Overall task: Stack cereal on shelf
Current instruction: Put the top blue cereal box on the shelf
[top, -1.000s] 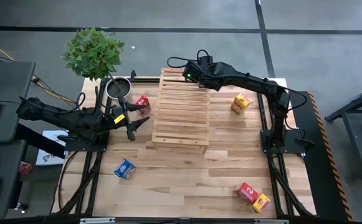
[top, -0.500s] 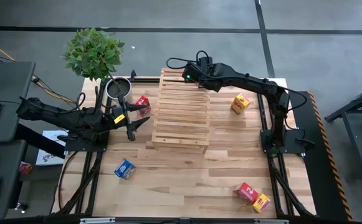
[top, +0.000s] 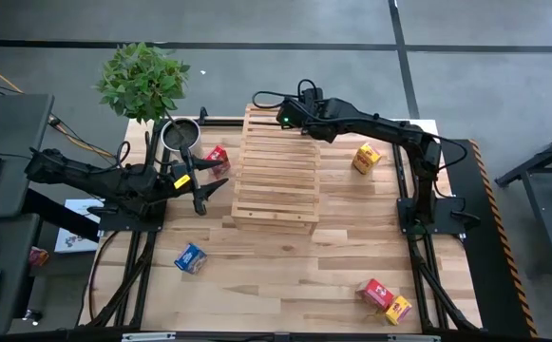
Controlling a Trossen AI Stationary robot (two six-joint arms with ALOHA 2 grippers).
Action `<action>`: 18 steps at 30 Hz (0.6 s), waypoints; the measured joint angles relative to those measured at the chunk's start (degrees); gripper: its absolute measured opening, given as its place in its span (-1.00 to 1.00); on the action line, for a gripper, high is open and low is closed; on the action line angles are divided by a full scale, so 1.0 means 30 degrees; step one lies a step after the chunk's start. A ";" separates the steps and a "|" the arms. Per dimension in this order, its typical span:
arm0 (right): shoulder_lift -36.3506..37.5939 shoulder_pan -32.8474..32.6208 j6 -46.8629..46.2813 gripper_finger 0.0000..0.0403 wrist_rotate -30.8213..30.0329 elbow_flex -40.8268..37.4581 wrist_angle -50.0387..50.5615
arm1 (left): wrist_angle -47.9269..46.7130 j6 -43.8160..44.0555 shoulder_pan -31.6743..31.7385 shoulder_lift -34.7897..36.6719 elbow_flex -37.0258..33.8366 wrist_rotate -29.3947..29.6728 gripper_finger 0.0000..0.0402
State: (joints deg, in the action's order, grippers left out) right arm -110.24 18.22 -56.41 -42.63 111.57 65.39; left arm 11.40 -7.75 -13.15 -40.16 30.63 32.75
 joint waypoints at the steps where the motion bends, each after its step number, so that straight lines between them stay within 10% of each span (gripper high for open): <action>1: 0.0007 -0.0005 0.0073 0.14 0.0013 0.0000 -0.0005 | 0.0003 0.0000 0.0000 0.0000 0.0000 0.0002 0.10; 18: 0.0911 -0.0840 0.0469 0.14 0.0233 0.0007 0.2357 | -0.0016 0.0000 0.0000 -0.0007 0.0000 0.0046 0.10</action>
State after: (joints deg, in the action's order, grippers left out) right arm -107.50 15.70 -55.00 -41.93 111.59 72.45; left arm 11.36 -7.75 -13.15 -40.18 30.63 32.89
